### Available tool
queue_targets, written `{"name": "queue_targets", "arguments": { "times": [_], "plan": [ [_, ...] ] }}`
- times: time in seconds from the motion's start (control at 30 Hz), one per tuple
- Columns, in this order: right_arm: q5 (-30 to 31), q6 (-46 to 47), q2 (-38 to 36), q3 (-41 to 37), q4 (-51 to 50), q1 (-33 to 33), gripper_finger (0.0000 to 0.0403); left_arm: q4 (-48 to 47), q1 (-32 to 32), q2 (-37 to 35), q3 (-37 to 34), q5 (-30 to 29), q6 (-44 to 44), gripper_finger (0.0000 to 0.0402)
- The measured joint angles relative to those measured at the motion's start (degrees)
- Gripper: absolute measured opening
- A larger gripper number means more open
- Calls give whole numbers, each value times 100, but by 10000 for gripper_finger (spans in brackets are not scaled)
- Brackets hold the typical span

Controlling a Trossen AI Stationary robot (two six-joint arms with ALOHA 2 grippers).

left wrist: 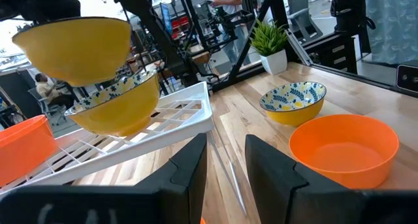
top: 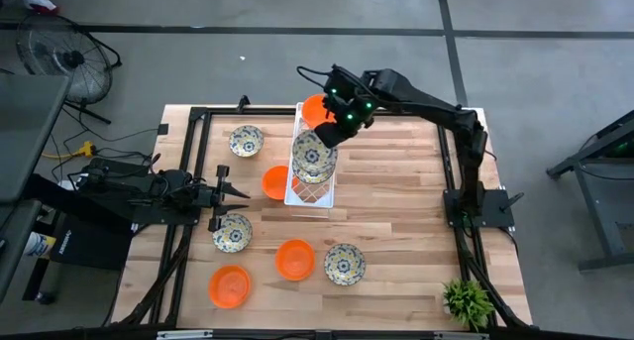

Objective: Pick & Place Mini bowls
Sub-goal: Stack the white and yellow bowl on the white and yellow bowl on the shelf

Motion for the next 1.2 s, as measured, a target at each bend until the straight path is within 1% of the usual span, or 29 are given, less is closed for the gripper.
{"name": "queue_targets", "arguments": {
  "times": [0.27, 0.5, 0.87, 1.2],
  "plan": [
    [19, 523, 164, 4, -65, 123, 0, 2, -1, 1, 2, 0, -1, 101],
    [115, 746, 313, 4, -210, 139, 0, 0, 0, 1, 1, 0, 0, 101],
    [154, 815, 436, 2, -353, 148, 0, 0, -2, -1, 2, 13, -1, 101],
    [120, 682, 498, 2, -331, 172, 0, 0, -2, 0, 2, 16, 0, 101]
  ]
}}
